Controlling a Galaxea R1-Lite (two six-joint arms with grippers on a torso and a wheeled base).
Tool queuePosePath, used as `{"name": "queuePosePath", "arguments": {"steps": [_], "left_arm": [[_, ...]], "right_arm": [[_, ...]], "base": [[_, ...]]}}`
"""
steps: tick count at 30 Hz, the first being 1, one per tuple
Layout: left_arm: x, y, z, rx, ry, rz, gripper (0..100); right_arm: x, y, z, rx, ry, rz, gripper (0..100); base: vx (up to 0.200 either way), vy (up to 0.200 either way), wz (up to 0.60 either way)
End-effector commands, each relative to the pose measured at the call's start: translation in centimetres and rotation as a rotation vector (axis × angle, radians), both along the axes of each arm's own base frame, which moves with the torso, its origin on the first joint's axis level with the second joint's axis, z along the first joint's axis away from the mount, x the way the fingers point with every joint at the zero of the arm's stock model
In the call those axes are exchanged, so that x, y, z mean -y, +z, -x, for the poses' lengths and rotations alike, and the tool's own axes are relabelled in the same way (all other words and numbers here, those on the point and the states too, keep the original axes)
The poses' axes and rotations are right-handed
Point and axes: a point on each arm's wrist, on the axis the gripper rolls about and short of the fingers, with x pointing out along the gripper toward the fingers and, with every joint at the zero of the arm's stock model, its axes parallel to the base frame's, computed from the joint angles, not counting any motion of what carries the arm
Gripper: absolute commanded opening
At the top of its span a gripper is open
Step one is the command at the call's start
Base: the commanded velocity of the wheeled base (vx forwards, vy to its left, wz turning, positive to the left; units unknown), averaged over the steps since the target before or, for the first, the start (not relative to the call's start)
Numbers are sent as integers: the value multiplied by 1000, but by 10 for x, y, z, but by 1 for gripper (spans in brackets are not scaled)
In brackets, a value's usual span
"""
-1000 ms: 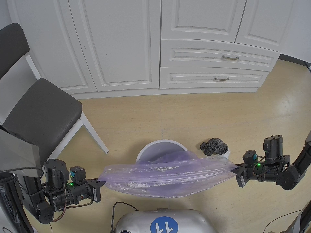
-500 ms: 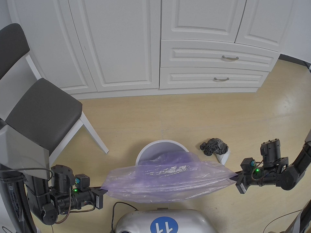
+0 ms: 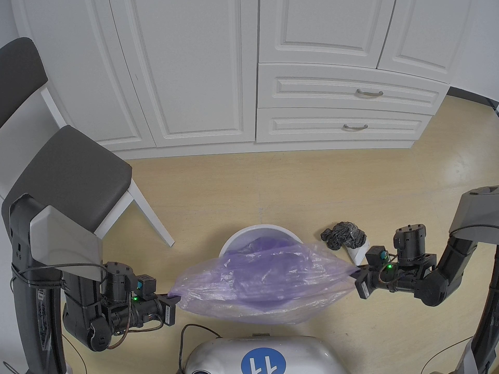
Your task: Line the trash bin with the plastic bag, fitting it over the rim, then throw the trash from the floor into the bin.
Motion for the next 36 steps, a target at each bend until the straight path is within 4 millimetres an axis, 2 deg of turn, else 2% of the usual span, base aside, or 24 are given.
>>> {"name": "queuePosePath", "arguments": {"steps": [1, 3, 6, 9, 12, 15, 16, 17, 20, 27, 36], "left_arm": [[-13, 6, -18, 55, 68, 35, 0], [-18, 22, -22, 91, 97, 94, 0], [-19, 35, -24, 124, 106, 142, 0], [-17, 39, -22, 127, 97, 156, 0], [-12, 27, -19, 81, 75, 139, 0], [-1, 0, -16, -3, 44, 104, 0], [0, -2, -15, -11, 41, 102, 0], [5, -13, -16, -35, 23, 88, 0], [9, -26, -27, -23, 19, 80, 0], [16, -35, -49, 6, 48, 129, 0], [22, -29, -82, 102, 78, 210, 0]], "right_arm": [[-23, -38, -12, 22, -24, -142, 0], [-28, -45, -17, 106, -19, -190, 0], [-29, -42, -19, 147, -15, -207, 0], [-27, -39, -15, 133, -19, -201, 0], [-23, -43, -11, 86, -32, -177, 0], [-15, -47, -9, 27, -45, -130, 0], [-14, -47, -9, 22, -47, -125, 0], [-9, -48, -10, 6, -53, -100, 0], [-9, -52, -16, 9, -56, -98, 0], [-12, -75, -33, -3, -69, -99, 0], [-13, -78, -49, 16, -140, -140, 0]], "base": [[0, 0, 0], [0, 0, 0], [0, 0, 0], [0, 0, 0], [0, 0, 0], [0, 0, 0], [0, 0, 0], [0, 0, 0], [0, 0, 0], [0, 0, 0], [0, 0, 0]]}}
